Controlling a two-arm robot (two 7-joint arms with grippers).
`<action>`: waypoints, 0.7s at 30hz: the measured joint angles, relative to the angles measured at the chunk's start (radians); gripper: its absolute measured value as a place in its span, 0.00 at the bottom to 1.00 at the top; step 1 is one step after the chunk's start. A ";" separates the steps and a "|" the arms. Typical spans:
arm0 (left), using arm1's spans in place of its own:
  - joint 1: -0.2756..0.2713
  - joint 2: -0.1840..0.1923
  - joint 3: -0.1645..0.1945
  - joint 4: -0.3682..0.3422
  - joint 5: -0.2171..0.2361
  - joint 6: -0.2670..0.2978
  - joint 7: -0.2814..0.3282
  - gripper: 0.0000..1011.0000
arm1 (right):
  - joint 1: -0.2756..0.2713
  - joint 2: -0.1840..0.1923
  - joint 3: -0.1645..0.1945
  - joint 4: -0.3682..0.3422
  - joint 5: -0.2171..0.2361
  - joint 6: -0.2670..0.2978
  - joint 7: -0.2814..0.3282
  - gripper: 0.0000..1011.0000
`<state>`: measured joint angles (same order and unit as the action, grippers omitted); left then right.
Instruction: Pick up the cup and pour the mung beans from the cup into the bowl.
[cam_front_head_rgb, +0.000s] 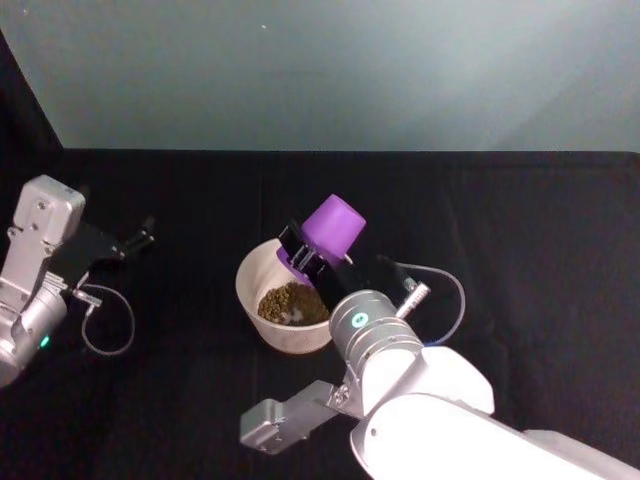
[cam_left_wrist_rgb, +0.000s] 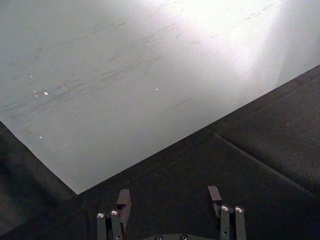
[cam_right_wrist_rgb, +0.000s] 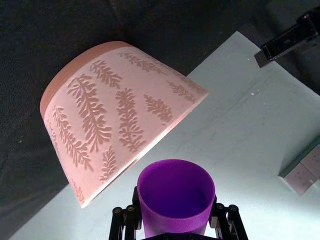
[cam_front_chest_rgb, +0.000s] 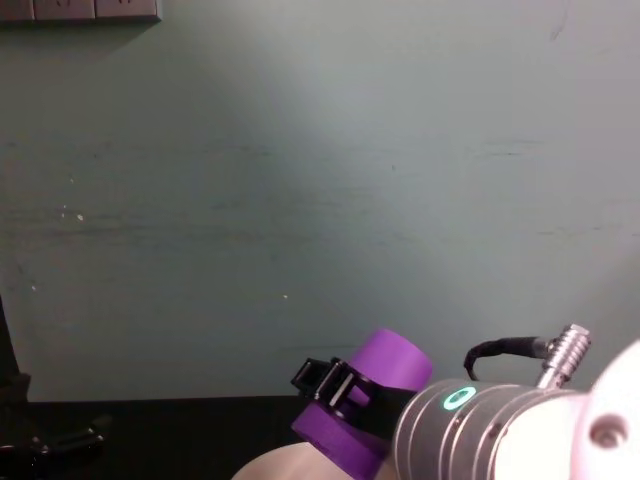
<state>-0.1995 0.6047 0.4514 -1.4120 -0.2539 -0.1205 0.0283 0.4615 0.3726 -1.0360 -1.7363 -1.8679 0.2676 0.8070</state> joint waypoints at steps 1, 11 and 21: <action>0.000 0.000 0.000 0.000 0.000 0.000 0.000 0.99 | 0.000 0.000 -0.001 0.000 -0.005 -0.001 0.001 0.72; 0.000 0.000 0.000 0.000 0.000 0.000 0.000 0.99 | -0.020 -0.001 0.023 -0.007 0.016 0.014 -0.029 0.72; 0.000 0.000 0.000 0.000 0.000 0.000 0.000 0.99 | -0.154 -0.019 0.225 -0.055 0.311 0.125 -0.223 0.72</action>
<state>-0.1995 0.6047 0.4513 -1.4120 -0.2539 -0.1205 0.0283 0.3080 0.3540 -0.8114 -1.7911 -1.5568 0.3925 0.5844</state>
